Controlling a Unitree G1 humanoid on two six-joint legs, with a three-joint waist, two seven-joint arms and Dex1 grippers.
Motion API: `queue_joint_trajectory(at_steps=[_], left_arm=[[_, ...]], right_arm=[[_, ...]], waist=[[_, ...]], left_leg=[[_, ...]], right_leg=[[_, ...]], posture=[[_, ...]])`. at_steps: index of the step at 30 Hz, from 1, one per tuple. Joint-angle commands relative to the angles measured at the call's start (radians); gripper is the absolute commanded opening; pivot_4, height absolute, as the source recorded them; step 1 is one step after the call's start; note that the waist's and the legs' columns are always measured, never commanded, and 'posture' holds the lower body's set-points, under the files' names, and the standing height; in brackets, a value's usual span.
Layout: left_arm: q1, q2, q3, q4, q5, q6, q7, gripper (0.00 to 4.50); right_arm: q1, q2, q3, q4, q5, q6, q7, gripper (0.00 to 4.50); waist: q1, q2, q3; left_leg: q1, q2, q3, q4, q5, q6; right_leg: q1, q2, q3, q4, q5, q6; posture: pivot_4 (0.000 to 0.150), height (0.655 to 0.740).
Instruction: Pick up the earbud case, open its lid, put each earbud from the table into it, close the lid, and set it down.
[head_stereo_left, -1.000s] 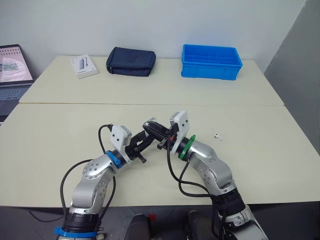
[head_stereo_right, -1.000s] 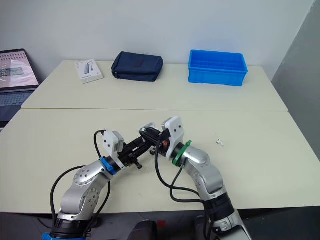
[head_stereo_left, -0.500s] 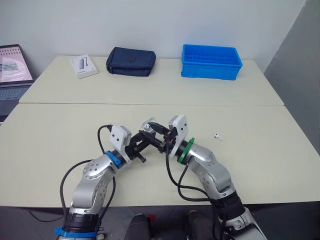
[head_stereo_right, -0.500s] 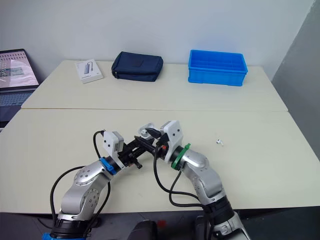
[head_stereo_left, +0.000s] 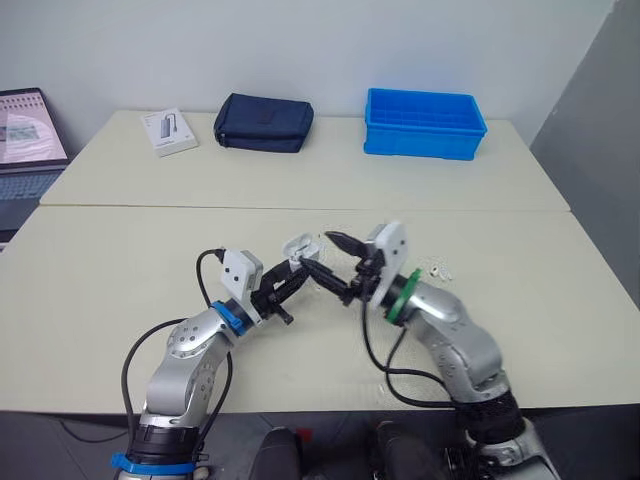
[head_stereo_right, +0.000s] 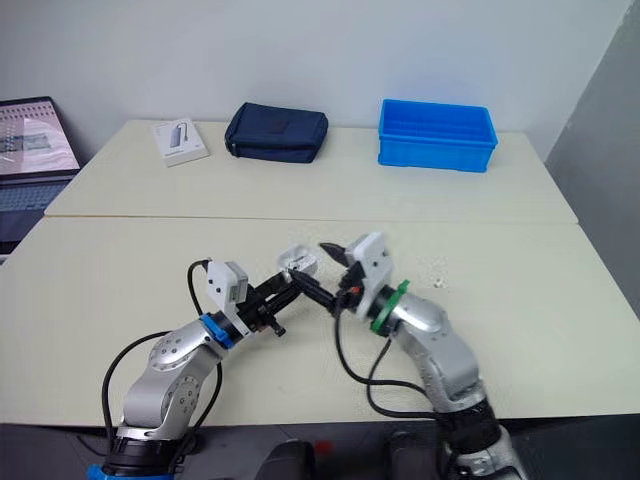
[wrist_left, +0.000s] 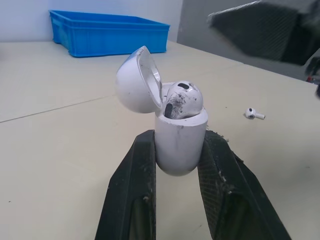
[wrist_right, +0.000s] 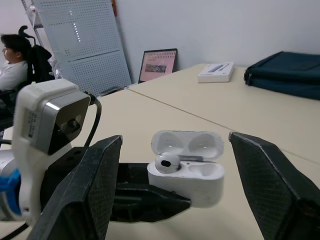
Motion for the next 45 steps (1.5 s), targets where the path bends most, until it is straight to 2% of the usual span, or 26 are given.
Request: queue_joint_trajectory(at_steps=[1,6,8,11,12,17,22,27,31,38,41,45], left_arm=[[-0.017,-0.002,0.01,-0.01,0.0,-0.037,0.001,0.78],[-0.021,-0.001,0.006,0.014,0.019,-0.068,-0.003,0.78],[-0.021,-0.002,0.006,0.021,0.021,-0.075,-0.004,0.78],[-0.025,-0.003,0.009,0.034,0.023,-0.084,-0.001,0.78],[-0.027,-0.002,0.01,0.037,0.023,-0.085,-0.001,0.78],[-0.032,0.001,0.011,0.048,0.026,-0.092,-0.002,0.78],[-0.043,0.0,0.01,0.063,0.029,-0.099,-0.003,0.78],[-0.041,-0.002,0.006,0.066,0.032,-0.103,-0.001,0.78],[-0.037,-0.007,0.0,0.067,0.036,-0.105,0.001,0.78],[-0.035,-0.016,-0.011,0.064,0.042,-0.104,0.002,0.78],[-0.032,-0.017,-0.011,0.059,0.043,-0.104,0.003,0.78],[-0.02,-0.014,-0.007,0.047,0.042,-0.102,0.007,0.78]], right_arm=[[0.047,-0.158,-0.134,-0.151,0.074,0.051,0.076,3.55],[0.188,-0.426,-0.29,-0.215,0.095,0.077,0.177,3.55],[0.249,-0.492,-0.347,-0.215,0.101,0.081,0.196,3.55],[0.398,-0.597,-0.482,-0.183,0.088,0.072,0.253,4.17],[0.446,-0.622,-0.522,-0.168,0.081,0.06,0.274,4.47],[0.567,-0.682,-0.642,-0.085,0.058,0.003,0.328,4.5],[0.576,-0.704,-0.66,-0.029,0.034,-0.03,0.339,4.5],[0.478,-0.687,-0.586,-0.008,0.03,0.006,0.288,4.5],[0.295,-0.617,-0.45,0.06,-0.009,0.055,0.191,4.5],[0.002,-0.468,-0.263,0.382,-0.109,0.016,0.128,4.5],[-0.06,-0.445,-0.232,0.502,-0.14,-0.014,0.131,4.5],[-0.083,-0.432,-0.213,0.565,-0.146,-0.029,0.155,4.5]], waist=[[0.001,0.0,0.0],[0.0,0.0,0.0],[0.001,0.0,0.0],[0.0,0.0,0.0],[0.001,0.0,0.0],[-0.003,0.0,0.0],[-0.003,0.0,0.0],[-0.005,0.0,0.0],[-0.008,0.0,0.0],[-0.003,0.0,0.0],[0.001,0.0,0.0],[0.0,0.0,0.0]], left_leg=[[0.0,-0.001,0.0,0.0,0.0,0.0],[-0.001,-0.001,0.0,-0.001,0.0,0.0],[-0.001,-0.001,0.0,-0.001,0.0,0.0],[-0.001,-0.001,0.001,-0.001,0.0,0.0],[-0.001,-0.001,0.001,-0.001,0.0,0.0],[0.0,-0.001,0.001,0.001,0.0,0.0],[0.001,-0.001,0.001,0.001,0.0,0.0],[0.0,-0.002,0.001,0.001,0.0,0.0],[0.001,-0.001,0.001,0.001,0.0,0.0],[0.0,-0.002,0.001,0.001,0.0,0.0],[-0.002,-0.002,0.001,0.001,0.0,0.0],[-0.002,-0.002,0.001,0.001,0.0,0.0]], right_leg=[[0.0,-0.001,0.0,0.0,0.0,0.0],[0.0,-0.001,0.0,-0.002,0.0,0.0],[0.0,-0.001,0.0,-0.002,0.0,0.0],[0.0,-0.001,0.0,-0.002,0.0,0.0],[0.0,-0.001,0.0,-0.003,0.0,0.0],[0.001,-0.001,0.001,-0.003,0.0,0.001],[0.001,-0.001,0.001,-0.003,0.0,0.001],[0.001,-0.001,0.001,-0.003,0.001,0.001],[0.002,-0.001,0.001,-0.002,0.001,0.002],[0.001,-0.001,0.001,-0.003,0.001,0.002],[0.001,-0.001,0.0,-0.003,0.001,0.002],[0.001,-0.001,0.001,-0.003,0.001,0.002]], posture=[[0.15,0.74],[0.15,0.74],[0.15,0.74],[0.15,0.74],[0.15,0.74],[0.15,0.74],[0.15,0.74],[0.15,0.74],[0.15,0.74],[0.15,0.74],[0.15,0.74],[0.15,0.74]])
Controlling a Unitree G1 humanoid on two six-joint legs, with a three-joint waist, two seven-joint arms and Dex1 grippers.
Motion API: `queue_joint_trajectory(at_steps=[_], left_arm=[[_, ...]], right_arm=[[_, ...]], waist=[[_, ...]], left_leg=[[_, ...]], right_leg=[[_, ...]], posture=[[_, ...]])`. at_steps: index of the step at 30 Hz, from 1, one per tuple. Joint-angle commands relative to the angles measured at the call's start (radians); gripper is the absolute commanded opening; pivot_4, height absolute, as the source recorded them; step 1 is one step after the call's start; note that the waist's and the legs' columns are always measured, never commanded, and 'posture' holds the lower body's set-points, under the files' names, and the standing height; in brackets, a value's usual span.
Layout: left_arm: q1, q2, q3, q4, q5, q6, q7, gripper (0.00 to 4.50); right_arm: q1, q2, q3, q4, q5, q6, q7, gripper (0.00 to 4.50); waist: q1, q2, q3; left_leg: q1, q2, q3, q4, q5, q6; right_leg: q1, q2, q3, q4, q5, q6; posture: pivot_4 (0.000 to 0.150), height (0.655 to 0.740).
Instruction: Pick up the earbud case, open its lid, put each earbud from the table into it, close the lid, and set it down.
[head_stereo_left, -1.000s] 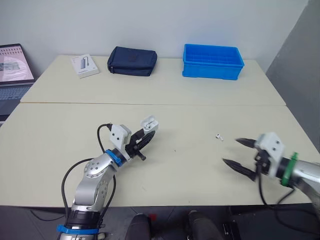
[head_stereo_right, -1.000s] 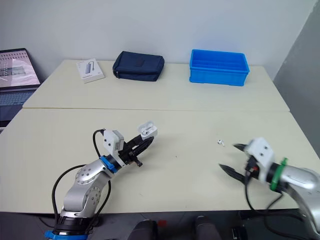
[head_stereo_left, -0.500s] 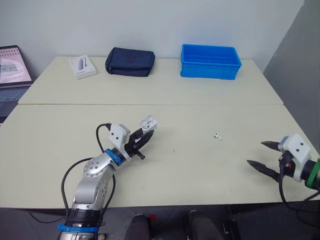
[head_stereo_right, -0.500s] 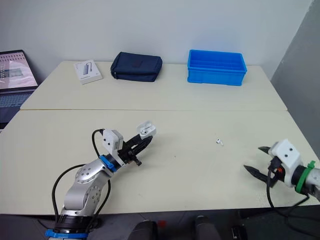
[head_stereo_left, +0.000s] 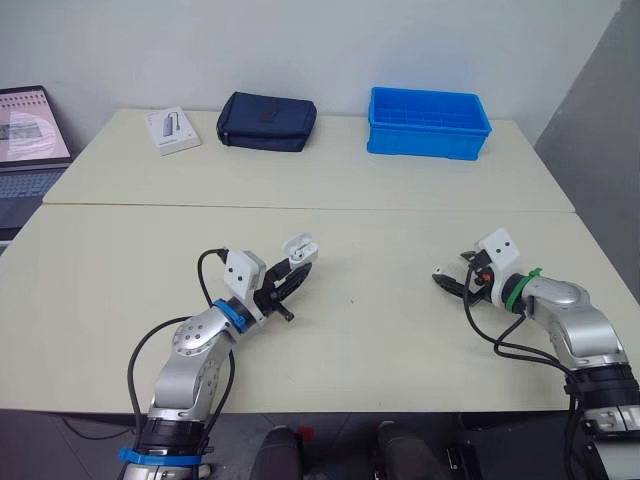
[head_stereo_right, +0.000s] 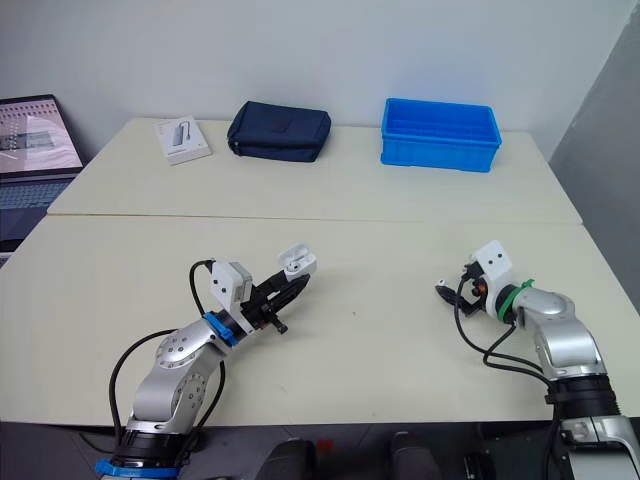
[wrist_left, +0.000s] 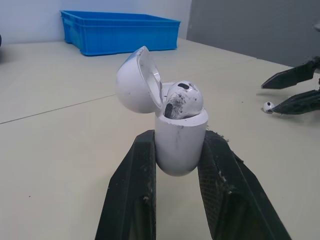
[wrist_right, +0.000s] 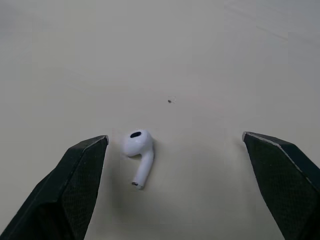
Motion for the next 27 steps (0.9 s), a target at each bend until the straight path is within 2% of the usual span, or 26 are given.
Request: queue_joint_trajectory(at_steps=[1,3,5,14,21,27], left_arm=[[0.007,0.0,0.005,-0.044,-0.004,-0.018,0.005,0.78],[0.01,0.0,0.004,-0.048,-0.003,-0.017,0.007,0.78],[0.012,-0.001,0.004,-0.05,-0.003,-0.016,0.009,0.78],[0.005,-0.008,-0.006,-0.048,-0.004,-0.014,0.01,0.78],[0.014,-0.006,-0.005,-0.059,-0.004,-0.007,0.013,0.78],[0.048,0.003,0.0,-0.097,-0.009,0.01,0.018,0.78]], right_arm=[[-0.019,0.002,0.005,0.014,-0.007,-0.027,0.025,4.5],[-0.02,0.009,0.011,0.016,-0.009,-0.025,0.028,4.15],[-0.018,0.018,0.016,0.011,-0.008,-0.022,0.03,3.6],[-0.029,0.053,0.033,0.005,-0.011,-0.001,0.026,0.41],[0.001,0.009,0.044,-0.081,0.005,0.0,0.102,0.41],[0.071,-0.208,0.122,-0.29,0.039,-0.073,0.433,0.41]], waist=[[-0.002,0.0,0.0],[-0.003,0.0,0.0],[-0.003,0.0,0.0],[-0.005,0.0,0.0],[-0.005,0.0,0.0],[-0.004,0.001,0.0]], left_leg=[[0.0,0.0,0.0,0.0,0.0,0.0],[0.0,0.0,0.0,0.0,0.0,0.0],[0.001,0.0,0.0,0.0,0.0,0.0],[0.005,0.0,0.001,0.002,0.0,0.0],[0.005,0.0,0.001,0.001,0.0,0.0],[0.004,0.0,0.0,0.0,0.0,0.0]], right_leg=[[0.0,0.0,0.0,0.0,0.0,0.0],[0.0,0.0,0.0,0.001,0.0,0.0],[0.0,0.0,0.0,0.002,0.0,0.0],[0.002,0.0,0.002,0.006,0.0,0.0],[0.002,0.0,0.001,0.006,0.0,0.0],[0.001,0.0,0.001,0.003,0.0,0.0]], posture=[[0.15,0.74],[0.15,0.74],[0.15,0.74],[0.15,0.74],[0.15,0.74],[0.15,0.74]])
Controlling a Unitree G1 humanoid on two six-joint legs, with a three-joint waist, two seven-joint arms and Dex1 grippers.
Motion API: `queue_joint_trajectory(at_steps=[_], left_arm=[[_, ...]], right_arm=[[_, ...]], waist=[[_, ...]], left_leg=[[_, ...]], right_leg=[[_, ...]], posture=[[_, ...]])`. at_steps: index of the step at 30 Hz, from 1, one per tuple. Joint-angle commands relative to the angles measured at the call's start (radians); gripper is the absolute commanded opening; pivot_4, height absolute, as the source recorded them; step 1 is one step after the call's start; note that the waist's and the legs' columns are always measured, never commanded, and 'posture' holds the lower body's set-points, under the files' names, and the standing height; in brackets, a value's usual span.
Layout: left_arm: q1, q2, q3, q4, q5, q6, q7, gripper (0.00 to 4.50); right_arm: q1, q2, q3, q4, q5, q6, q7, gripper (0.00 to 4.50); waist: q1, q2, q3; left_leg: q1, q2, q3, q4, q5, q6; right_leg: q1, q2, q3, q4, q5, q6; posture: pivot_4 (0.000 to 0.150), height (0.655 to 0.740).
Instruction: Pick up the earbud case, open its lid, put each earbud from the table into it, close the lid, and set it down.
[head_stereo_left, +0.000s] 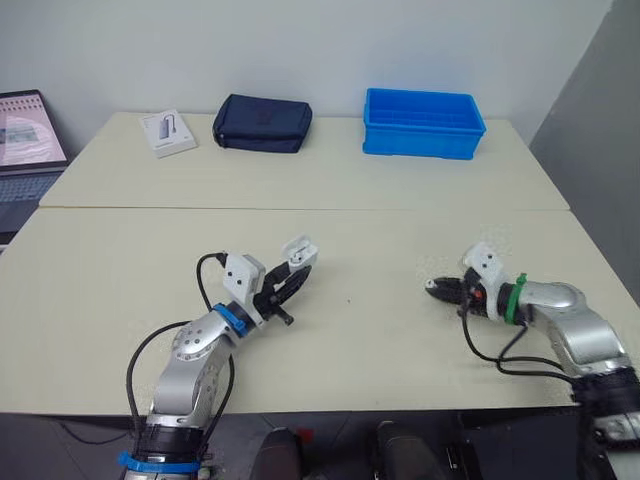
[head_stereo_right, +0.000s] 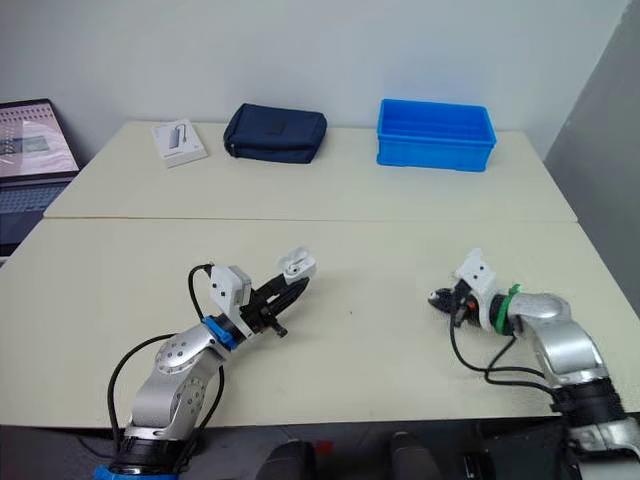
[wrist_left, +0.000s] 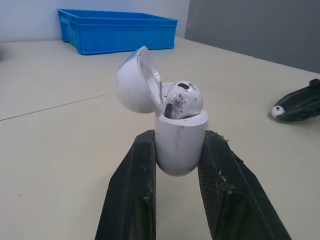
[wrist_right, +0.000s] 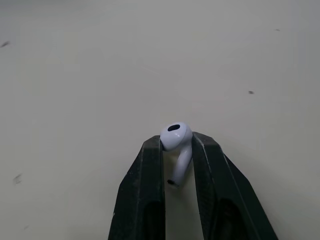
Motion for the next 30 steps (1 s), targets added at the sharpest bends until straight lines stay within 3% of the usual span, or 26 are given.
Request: queue_joint_trajectory(at_steps=[1,5,12,20,28,30], left_arm=[[0.017,0.007,0.001,-0.067,-0.009,0.005,0.006,0.78],[0.052,0.006,-0.001,-0.102,-0.009,0.02,0.021,0.78],[0.097,0.006,-0.006,-0.156,-0.01,0.041,0.036,0.78],[0.119,0.006,-0.002,-0.176,-0.008,0.048,0.042,0.78],[0.113,0.011,-0.001,-0.163,-0.008,0.048,0.035,0.78],[0.113,0.012,-0.002,-0.163,-0.009,0.049,0.032,0.78]], right_arm=[[0.019,-0.118,0.031,-0.115,0.016,-0.077,0.186,0.41],[0.034,-0.25,0.1,-0.07,-0.056,-0.27,0.366,0.41],[-0.015,-0.306,0.173,0.069,-0.125,-0.526,0.542,0.41],[-0.025,-0.282,0.201,0.086,-0.139,-0.506,0.569,0.41],[-0.01,-0.271,0.183,0.105,-0.176,-0.611,0.517,3.04],[-0.004,-0.283,0.155,0.075,-0.151,-0.606,0.515,3.05]], waist=[[0.0,0.0,0.0],[0.0,0.0,0.0],[-0.001,0.0,0.0],[0.0,0.0,0.0],[-0.001,0.0,0.0],[0.0,0.0,0.0]], left_leg=[[0.0,0.0,0.0,0.0,0.0,0.0],[0.001,0.0,0.0,0.001,0.0,0.0],[0.001,0.0,0.0,0.001,0.0,0.0],[0.001,0.0,0.0,0.001,0.0,0.0],[0.007,0.0,0.001,0.001,0.0,0.0],[0.007,0.0,0.001,0.001,0.0,0.0]], right_leg=[[0.0,0.0,0.0,0.0,0.0,0.0],[0.001,0.0,-0.001,0.0,0.0,0.0],[0.001,0.0,0.0,0.0,0.0,0.0],[0.001,0.0,0.0,0.001,0.0,0.0],[0.005,0.0,0.001,0.002,0.0,-0.001],[0.005,0.0,0.001,0.002,-0.001,-0.001]], posture=[[0.15,0.74],[0.15,0.74],[0.15,0.74],[0.15,0.74],[0.15,0.74],[0.15,0.74]])
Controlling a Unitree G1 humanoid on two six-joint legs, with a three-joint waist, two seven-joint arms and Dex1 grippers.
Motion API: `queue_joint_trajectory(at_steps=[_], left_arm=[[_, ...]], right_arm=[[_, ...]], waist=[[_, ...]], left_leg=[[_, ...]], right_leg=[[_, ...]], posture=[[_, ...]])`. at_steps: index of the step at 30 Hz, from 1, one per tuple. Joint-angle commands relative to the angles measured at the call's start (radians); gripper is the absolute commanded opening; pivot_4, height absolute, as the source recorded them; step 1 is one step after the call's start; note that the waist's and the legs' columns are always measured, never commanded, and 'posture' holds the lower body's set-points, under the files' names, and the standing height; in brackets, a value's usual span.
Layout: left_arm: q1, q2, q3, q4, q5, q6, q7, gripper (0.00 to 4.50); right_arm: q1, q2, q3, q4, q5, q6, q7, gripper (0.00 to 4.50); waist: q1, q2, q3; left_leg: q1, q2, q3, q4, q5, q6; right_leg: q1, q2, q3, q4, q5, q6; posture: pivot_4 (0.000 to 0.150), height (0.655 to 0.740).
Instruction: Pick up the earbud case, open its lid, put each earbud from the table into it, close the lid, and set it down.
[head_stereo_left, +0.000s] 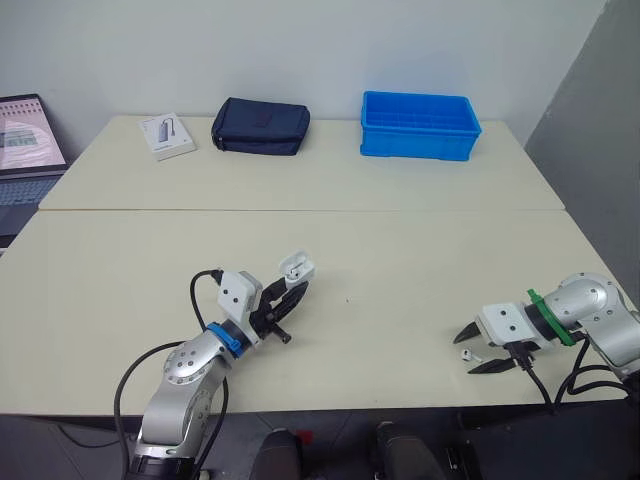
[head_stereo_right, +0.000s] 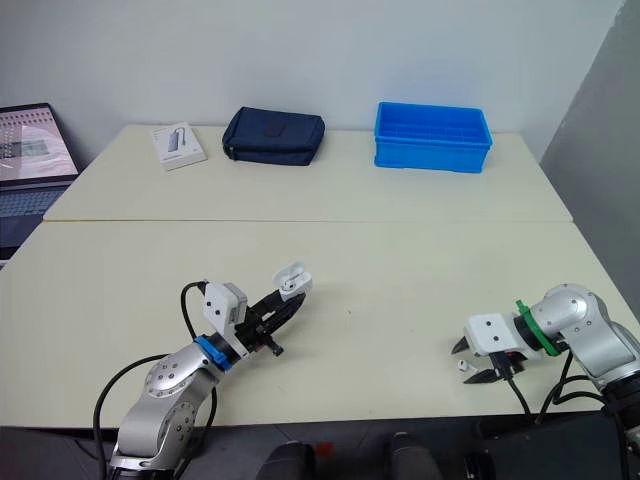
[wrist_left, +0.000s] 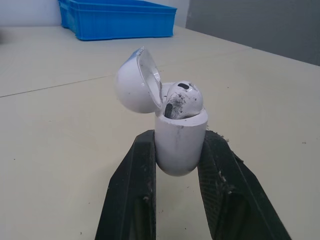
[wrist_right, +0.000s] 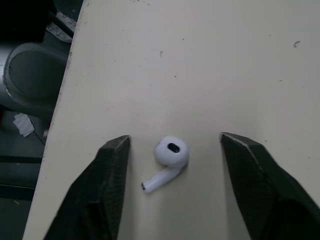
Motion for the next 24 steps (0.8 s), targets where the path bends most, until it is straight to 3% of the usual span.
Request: queue_joint_trajectory(at_steps=[1,6,9,14,24], left_arm=[[-0.006,0.007,-0.002,-0.034,-0.009,-0.007,-0.003,0.78],[0.004,0.007,-0.005,-0.04,-0.011,-0.003,-0.007,0.78],[0.01,0.007,-0.006,-0.044,-0.011,0.0,-0.006,0.78],[0.021,0.002,-0.011,-0.054,-0.01,0.007,0.001,0.78],[0.015,-0.003,-0.021,-0.053,-0.008,0.016,0.01,0.78]], right_arm=[[0.017,-0.027,-0.049,-0.061,0.03,0.005,-0.003,3.05],[0.061,-0.098,-0.121,-0.295,0.087,0.227,-0.033,3.05],[0.096,-0.157,-0.13,-0.497,-0.001,0.532,-0.138,3.05],[0.082,-0.159,-0.092,-0.722,0.004,0.99,-0.258,3.05],[0.099,-0.123,0.015,-0.709,0.014,1.144,-0.374,3.05]], waist=[[0.0,0.0,0.0],[0.001,0.0,0.0],[0.002,0.0,0.0],[0.003,0.0,0.0],[0.002,0.0,0.0]], left_leg=[[0.0,0.0,0.0,0.0,0.0,0.0],[0.0,0.0,0.0,-0.001,0.0,0.0],[0.0,0.0,0.0,-0.001,0.0,0.0],[0.0,0.0,0.0,-0.001,0.0,0.0],[-0.001,0.0,0.0,-0.001,0.0,-0.001]], right_leg=[[0.0,0.0,0.0,0.0,0.0,0.0],[-0.001,0.0,0.0,0.0,0.0,0.0],[-0.001,0.0,0.0,0.0,0.0,-0.001],[-0.001,-0.001,0.0,0.0,-0.001,-0.001],[-0.001,-0.002,-0.001,-0.001,-0.005,-0.008]], posture=[[0.15,0.74],[0.15,0.74],[0.15,0.74],[0.15,0.74],[0.15,0.74]])
